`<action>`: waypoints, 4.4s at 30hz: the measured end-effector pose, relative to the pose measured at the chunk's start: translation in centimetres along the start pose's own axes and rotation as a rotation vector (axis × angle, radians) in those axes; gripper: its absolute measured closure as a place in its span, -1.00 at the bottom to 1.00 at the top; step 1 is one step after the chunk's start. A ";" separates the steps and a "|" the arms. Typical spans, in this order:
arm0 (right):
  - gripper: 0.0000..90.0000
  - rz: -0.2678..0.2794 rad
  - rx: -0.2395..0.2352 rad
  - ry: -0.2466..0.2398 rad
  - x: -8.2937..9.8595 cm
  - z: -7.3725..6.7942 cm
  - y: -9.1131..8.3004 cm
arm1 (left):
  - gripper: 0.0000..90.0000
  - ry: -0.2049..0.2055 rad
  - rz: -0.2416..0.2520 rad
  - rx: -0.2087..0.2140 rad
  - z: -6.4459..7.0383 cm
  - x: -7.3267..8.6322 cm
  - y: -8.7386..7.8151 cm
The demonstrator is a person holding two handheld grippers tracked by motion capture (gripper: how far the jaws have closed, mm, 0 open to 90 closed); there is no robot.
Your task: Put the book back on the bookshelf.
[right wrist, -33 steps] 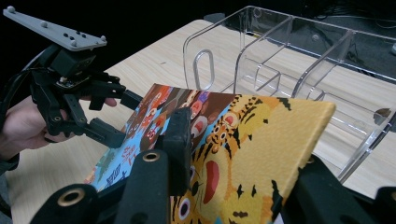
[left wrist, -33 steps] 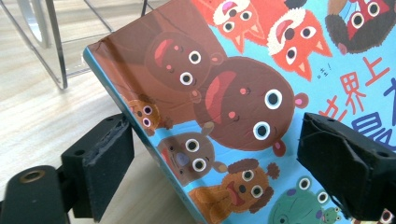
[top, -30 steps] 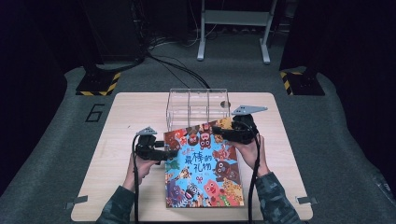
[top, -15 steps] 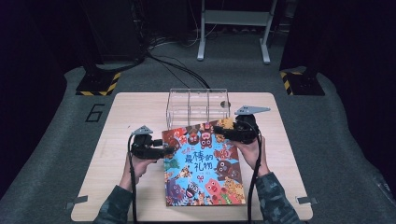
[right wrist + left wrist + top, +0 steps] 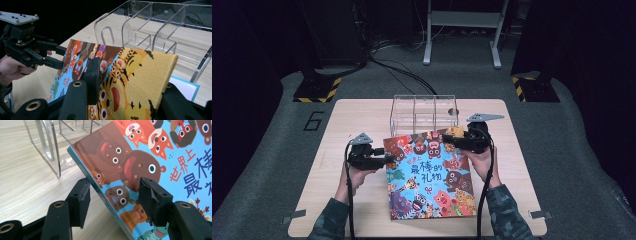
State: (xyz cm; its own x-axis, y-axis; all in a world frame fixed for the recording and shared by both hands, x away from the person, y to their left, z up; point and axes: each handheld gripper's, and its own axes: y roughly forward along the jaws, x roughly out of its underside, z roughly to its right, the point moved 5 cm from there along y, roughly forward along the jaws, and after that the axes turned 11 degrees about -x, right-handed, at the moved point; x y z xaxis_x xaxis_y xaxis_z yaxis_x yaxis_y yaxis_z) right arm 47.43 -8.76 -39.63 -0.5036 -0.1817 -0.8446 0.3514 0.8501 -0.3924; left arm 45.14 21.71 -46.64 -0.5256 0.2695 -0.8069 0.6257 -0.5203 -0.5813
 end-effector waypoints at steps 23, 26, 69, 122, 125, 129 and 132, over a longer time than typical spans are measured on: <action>0.13 0.013 0.020 0.076 0.2 1.3 0.2 | 0.28 0.009 0.090 -0.033 -0.3 -1.1 -2.0; 0.09 0.003 0.027 0.090 0.3 1.5 0.4 | 0.34 0.018 0.117 -0.038 -0.3 -1.5 -2.6; -0.05 0.045 0.036 -0.054 -2.5 -0.5 0.3 | 0.54 0.099 0.248 -0.079 -0.6 -4.4 -6.8; -0.32 0.031 0.071 -0.158 -1.4 -1.5 -1.0 | 0.57 0.234 0.305 0.112 0.4 -4.5 -8.1; -0.50 0.034 0.082 -0.138 -1.1 -0.7 -1.4 | 0.59 0.246 0.304 0.123 0.4 -4.5 -8.1; -0.65 0.063 0.074 -0.121 -1.5 0.0 -0.9 | 0.60 0.270 0.300 0.122 0.5 -4.5 -8.2; -0.67 0.051 0.067 -0.116 -1.8 0.5 0.5 | 0.61 0.310 0.290 0.122 0.6 -4.7 -8.3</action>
State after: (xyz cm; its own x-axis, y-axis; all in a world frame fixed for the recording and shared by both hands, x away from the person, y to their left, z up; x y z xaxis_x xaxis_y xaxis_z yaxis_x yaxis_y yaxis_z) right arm 48.93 -8.25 -38.48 -0.3904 -0.1978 -0.8991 0.4281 0.8256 -0.3675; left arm 42.03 24.26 -37.95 -0.1288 0.3186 -0.9391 0.6391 -0.6974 -0.3243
